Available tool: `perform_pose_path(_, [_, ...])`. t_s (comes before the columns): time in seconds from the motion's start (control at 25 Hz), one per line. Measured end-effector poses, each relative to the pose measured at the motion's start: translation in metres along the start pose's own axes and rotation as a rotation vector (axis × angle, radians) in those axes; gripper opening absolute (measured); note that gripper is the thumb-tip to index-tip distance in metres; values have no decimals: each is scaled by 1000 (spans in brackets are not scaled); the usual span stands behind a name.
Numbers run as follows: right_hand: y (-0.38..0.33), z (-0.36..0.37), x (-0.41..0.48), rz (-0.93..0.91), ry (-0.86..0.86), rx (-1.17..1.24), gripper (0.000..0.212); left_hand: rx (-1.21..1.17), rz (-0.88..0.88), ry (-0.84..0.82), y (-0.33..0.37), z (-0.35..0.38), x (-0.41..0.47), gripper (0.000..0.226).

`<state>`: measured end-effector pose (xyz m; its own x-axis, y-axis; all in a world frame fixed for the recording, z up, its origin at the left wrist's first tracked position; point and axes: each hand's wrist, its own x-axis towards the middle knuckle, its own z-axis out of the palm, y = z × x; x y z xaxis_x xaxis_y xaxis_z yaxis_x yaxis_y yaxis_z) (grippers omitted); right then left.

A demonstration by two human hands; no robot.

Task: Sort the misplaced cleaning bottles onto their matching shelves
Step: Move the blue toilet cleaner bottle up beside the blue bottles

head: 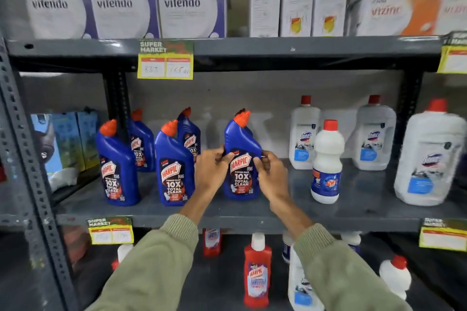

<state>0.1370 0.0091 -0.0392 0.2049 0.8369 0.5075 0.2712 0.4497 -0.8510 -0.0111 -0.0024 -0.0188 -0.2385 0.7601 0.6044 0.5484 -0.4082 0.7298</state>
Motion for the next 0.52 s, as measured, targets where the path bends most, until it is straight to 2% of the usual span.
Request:
perform_pose_path(0.12, [15,5,0,41,-53,-9,22,-27,-42,-33,-20,8,1,14])
perform_pose_path(0.4, [17,10,0,25,-153,33,38,-59,-55,7,-34,6,-2,18])
perform_pose_path(0.48, [16,-1,-11,14,-159,26,45,-37,-51,48,-31,3,-12,23])
perform_pose_path(0.52, [21,-9,-23,-26,-109,20,45,-25,-33,115,-33,2,-24,25])
